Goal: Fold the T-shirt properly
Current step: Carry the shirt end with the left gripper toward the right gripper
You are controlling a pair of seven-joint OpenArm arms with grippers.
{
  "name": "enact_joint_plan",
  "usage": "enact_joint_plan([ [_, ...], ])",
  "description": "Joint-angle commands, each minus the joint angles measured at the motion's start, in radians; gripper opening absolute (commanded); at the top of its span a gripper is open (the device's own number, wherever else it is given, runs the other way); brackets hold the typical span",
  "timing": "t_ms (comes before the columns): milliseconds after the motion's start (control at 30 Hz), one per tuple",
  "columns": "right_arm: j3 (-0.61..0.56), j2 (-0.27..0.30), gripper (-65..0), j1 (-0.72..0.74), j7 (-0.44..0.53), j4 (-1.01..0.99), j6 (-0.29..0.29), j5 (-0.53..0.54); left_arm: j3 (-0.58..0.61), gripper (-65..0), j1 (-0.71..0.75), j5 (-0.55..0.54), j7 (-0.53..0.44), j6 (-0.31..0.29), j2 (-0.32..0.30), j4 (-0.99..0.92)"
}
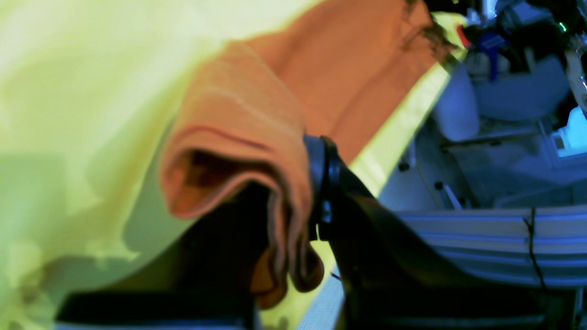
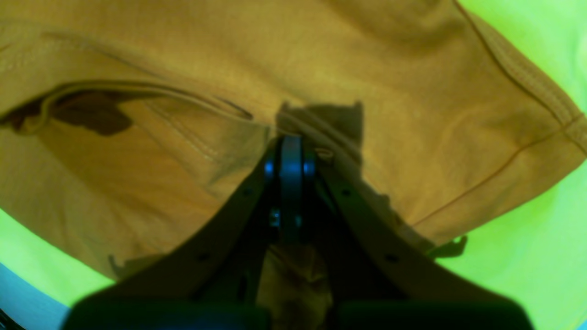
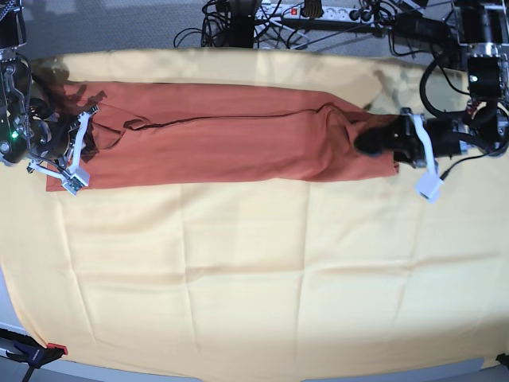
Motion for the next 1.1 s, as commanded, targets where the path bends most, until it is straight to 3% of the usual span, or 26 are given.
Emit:
enact_joint_plan([
  [0, -0.001, 0.008, -65.0, 0.0, -0.003, 0.0, -0.007, -0.008, -0.008, -65.0, 0.0, -0.025, -0.012, -0.003, -0.009, 0.037],
  [200, -0.001, 0.008, -65.0, 0.0, -0.001, 0.0, -0.007, -0.008, -0.008, -65.0, 0.045, -0.025, -0.023, -0.031, 0.079, 0.1],
  [567, -0.001, 0.008, -65.0, 0.0, -0.001, 0.0, -0.007, -0.007, -0.008, -65.0, 0.043, -0.025, -0.085, -0.07, 0.32, 0.095],
  [800, -0.001, 0.008, -65.0, 0.0, 0.0, 0.0, -0.007, -0.007, -0.005, -65.0, 0.038, 0.141, -0.201, -0.093, 0.463, 0.091],
  [1067, -0.001, 0.008, -65.0, 0.0, 0.0, 0.0, -0.006, -0.007, 0.125, -65.0, 0.033, 0.364, -0.288, -0.093, 0.52, 0.091],
])
